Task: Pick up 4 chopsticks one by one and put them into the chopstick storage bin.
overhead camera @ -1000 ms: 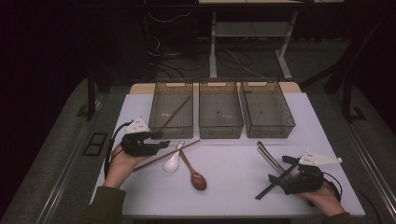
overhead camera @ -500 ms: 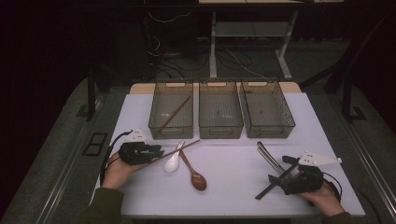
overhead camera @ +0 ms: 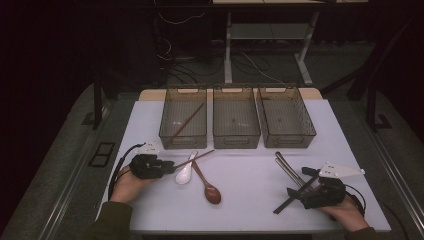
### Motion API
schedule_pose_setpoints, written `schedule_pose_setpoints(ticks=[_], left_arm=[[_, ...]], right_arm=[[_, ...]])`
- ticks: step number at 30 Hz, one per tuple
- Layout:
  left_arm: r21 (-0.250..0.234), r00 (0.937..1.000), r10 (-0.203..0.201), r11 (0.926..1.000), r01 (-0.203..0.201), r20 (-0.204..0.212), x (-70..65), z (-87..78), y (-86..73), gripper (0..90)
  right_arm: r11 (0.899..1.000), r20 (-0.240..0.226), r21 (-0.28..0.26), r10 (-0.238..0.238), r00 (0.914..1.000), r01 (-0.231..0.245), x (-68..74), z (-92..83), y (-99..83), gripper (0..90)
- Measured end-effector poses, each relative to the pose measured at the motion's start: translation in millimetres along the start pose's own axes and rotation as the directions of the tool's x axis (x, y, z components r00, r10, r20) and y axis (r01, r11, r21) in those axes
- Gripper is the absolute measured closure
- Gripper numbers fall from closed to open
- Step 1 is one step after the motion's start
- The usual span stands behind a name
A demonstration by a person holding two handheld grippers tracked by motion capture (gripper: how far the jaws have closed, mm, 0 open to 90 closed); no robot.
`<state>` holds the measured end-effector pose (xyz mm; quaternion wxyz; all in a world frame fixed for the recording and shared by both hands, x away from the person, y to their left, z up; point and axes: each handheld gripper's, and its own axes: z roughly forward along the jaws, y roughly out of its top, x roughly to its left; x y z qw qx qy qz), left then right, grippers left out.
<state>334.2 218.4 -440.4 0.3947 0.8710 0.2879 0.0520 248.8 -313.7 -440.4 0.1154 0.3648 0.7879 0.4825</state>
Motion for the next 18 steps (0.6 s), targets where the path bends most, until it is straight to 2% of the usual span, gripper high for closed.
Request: schedule_pose_setpoints(ticks=[6,18], left_arm=[[0.032,1.0000,-0.002,0.9995,0.002,0.001,2.3,3.9,-3.1,72.9],[0.028,0.9999,0.008,0.9996,-0.009,0.009,2.4,4.7,-3.4,76.4]], right_arm=[[1.000,0.000,0.000,0.000,1.0000,0.000,-0.1,0.1,0.0,1.2],[1.000,-0.001,0.004,-0.003,1.0000,0.003,-0.2,0.3,-0.1,1.2]])
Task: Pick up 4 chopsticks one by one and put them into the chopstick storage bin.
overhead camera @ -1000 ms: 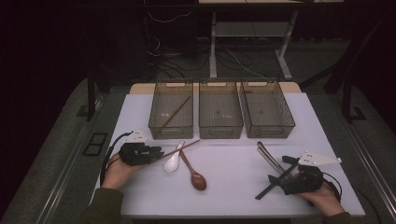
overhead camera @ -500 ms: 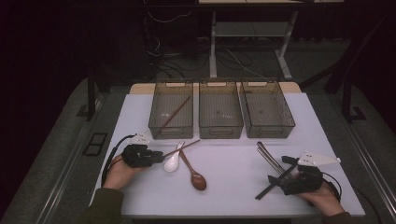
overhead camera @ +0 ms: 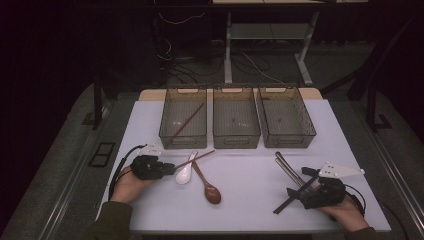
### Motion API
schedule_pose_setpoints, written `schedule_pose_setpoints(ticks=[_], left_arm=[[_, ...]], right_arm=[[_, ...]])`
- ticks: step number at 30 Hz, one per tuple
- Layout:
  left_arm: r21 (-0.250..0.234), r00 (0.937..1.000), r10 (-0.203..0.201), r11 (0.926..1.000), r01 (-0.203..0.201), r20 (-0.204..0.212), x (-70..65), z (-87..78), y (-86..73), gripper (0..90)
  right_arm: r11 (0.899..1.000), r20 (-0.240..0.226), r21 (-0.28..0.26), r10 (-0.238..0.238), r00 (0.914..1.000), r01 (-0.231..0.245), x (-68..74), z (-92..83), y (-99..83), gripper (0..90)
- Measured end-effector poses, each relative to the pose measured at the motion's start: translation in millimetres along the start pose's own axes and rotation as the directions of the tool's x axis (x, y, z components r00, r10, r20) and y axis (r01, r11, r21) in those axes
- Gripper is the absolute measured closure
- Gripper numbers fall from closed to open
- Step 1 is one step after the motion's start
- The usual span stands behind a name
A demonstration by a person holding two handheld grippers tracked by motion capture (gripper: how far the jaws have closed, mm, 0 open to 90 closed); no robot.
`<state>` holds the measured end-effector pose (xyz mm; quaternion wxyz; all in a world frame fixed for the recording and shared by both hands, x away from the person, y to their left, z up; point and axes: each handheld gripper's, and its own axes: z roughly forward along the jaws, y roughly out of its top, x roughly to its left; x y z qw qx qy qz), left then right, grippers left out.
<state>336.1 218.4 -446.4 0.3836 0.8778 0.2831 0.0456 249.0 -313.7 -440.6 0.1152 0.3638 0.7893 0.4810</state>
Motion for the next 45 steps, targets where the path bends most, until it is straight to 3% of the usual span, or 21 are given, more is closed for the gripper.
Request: schedule_pose_setpoints(ticks=[24,32,45], left_arm=[[0.005,0.9996,0.025,0.9997,-0.025,0.013,-1.7,0.3,1.0,82.2],[-0.020,0.9998,0.008,0.9998,-0.007,0.021,-3.1,-3.4,2.7,82.4],[-0.056,0.9992,0.033,0.9980,-0.031,0.025,-8.9,-10.7,9.3,82.4]], right_arm=[[1.000,-0.002,0.001,0.000,1.0000,0.000,-0.1,0.0,0.0,1.2],[1.000,-0.002,0.001,0.000,1.0000,0.000,0.0,0.0,0.1,1.2],[1.000,-0.002,0.002,-0.001,1.0000,0.001,-0.1,0.1,0.0,1.2]])
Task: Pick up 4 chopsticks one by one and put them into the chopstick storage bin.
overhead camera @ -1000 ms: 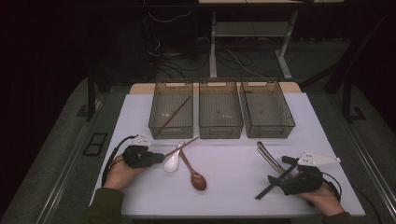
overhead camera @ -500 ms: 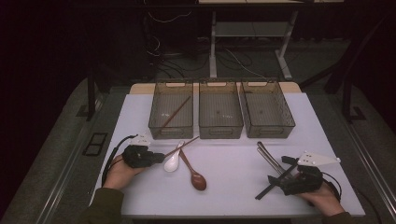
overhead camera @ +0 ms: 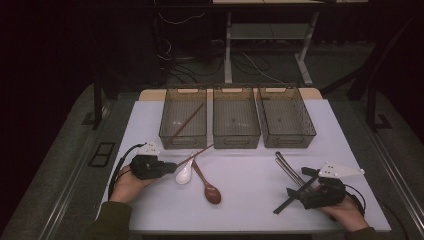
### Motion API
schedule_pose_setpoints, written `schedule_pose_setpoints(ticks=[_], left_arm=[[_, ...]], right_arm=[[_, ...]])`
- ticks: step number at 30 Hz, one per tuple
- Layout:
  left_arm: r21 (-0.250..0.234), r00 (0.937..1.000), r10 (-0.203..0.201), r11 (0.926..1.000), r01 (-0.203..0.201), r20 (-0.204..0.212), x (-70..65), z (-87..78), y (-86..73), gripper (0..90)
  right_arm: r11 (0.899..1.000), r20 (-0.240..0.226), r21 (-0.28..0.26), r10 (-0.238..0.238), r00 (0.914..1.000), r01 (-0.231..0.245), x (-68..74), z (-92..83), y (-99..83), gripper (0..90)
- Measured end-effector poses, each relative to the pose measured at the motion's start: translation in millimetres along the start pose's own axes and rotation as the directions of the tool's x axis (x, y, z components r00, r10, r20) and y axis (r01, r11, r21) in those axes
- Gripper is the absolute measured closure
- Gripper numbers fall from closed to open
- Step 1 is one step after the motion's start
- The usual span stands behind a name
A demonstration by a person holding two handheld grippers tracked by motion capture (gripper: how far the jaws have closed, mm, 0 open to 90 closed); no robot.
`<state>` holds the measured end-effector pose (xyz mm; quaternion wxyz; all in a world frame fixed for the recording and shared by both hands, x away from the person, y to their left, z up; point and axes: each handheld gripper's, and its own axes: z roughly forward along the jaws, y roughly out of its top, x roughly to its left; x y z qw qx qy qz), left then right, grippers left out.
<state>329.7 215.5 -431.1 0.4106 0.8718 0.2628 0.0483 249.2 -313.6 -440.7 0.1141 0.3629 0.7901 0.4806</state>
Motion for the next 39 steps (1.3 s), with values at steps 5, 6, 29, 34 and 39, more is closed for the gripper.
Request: schedule_pose_setpoints(ticks=[5,6,29,34,39], left_arm=[[-0.031,0.9999,0.009,0.9995,-0.008,0.013,-4.4,-2.2,5.3,82.5],[-0.041,0.9998,0.008,0.9991,-0.008,0.017,-5.3,-2.4,6.4,82.5],[-0.098,0.9994,-0.020,0.9949,0.023,0.027,-23.7,4.1,30.6,82.4],[-0.107,0.9997,-0.021,0.9940,0.022,0.012,-25.5,4.0,37.5,82.4],[-0.124,0.9994,-0.034,0.9917,0.034,0.000,-24.3,3.2,42.3,82.3]], right_arm=[[1.000,-0.001,0.002,-0.001,1.0000,0.001,0.0,0.2,0.0,1.2],[1.000,0.000,0.002,-0.001,1.0000,0.001,0.0,0.3,0.0,1.2],[1.000,0.000,0.004,0.001,1.0000,-0.001,0.1,1.3,-0.2,1.2],[1.000,0.001,0.005,0.002,1.0000,-0.002,0.1,1.5,-0.2,1.2],[1.000,0.001,0.007,0.001,1.0000,-0.001,0.2,1.7,-0.3,1.2]])
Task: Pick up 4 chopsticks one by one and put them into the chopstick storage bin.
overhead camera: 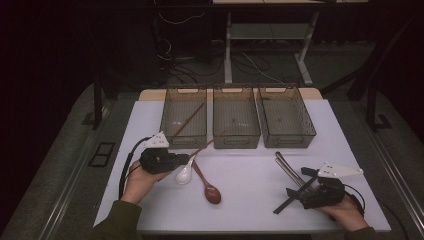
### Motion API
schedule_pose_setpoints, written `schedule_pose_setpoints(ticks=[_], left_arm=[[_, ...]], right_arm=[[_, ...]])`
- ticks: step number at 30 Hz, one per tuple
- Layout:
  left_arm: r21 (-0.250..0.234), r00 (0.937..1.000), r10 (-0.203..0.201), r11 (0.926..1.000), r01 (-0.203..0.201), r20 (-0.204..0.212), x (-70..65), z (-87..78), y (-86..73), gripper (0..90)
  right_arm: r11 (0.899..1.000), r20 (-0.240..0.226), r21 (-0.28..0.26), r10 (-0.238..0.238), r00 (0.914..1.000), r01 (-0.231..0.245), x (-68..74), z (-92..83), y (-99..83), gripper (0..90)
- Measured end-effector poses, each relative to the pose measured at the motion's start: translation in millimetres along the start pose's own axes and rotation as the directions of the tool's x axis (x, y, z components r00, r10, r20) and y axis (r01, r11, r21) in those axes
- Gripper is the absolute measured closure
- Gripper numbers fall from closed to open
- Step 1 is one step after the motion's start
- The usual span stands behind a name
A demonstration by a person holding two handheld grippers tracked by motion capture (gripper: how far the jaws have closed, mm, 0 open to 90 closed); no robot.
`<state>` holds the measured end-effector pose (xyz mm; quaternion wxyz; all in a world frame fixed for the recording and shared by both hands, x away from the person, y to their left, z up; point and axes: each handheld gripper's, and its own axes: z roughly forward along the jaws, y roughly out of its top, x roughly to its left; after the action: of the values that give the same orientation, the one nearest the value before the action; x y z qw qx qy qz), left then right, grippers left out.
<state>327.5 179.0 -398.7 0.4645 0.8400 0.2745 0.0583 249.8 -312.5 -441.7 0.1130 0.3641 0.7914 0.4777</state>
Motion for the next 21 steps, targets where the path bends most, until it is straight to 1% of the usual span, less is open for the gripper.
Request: schedule_pose_setpoints(ticks=[3,7,9,13,18,21], left_arm=[[-0.020,0.9999,-0.009,0.9998,0.009,-0.013,1.6,-1.0,3.3,82.4],[-0.033,0.9994,-0.012,0.9994,0.011,-0.032,3.7,-2.3,9.1,82.4],[-0.046,0.9989,-0.021,0.9988,0.019,-0.043,5.2,-2.6,12.3,82.4],[-0.056,0.9979,-0.026,0.9982,0.023,-0.059,8.5,-4.0,18.3,82.3],[-0.076,0.9968,-0.042,0.9964,0.036,-0.068,15.6,-5.3,28.7,82.3],[-0.081,0.9959,-0.044,0.9960,0.038,-0.079,20.9,-4.9,36.6,82.4]], right_arm=[[1.000,0.000,0.003,-0.002,1.0000,0.002,-0.3,0.3,-0.1,1.2],[1.000,0.000,0.003,-0.001,1.0000,0.001,-0.3,0.6,-0.1,1.2],[1.000,0.000,0.002,0.002,1.0000,-0.002,-0.8,0.8,0.0,1.2],[1.000,0.003,-0.004,0.004,1.0000,-0.004,-1.5,0.3,0.1,1.2],[1.000,0.005,-0.010,0.008,1.0000,-0.008,-1.9,-0.6,0.4,1.2],[1.000,0.007,-0.012,0.008,0.9999,-0.008,-2.0,-0.8,0.5,1.2]])
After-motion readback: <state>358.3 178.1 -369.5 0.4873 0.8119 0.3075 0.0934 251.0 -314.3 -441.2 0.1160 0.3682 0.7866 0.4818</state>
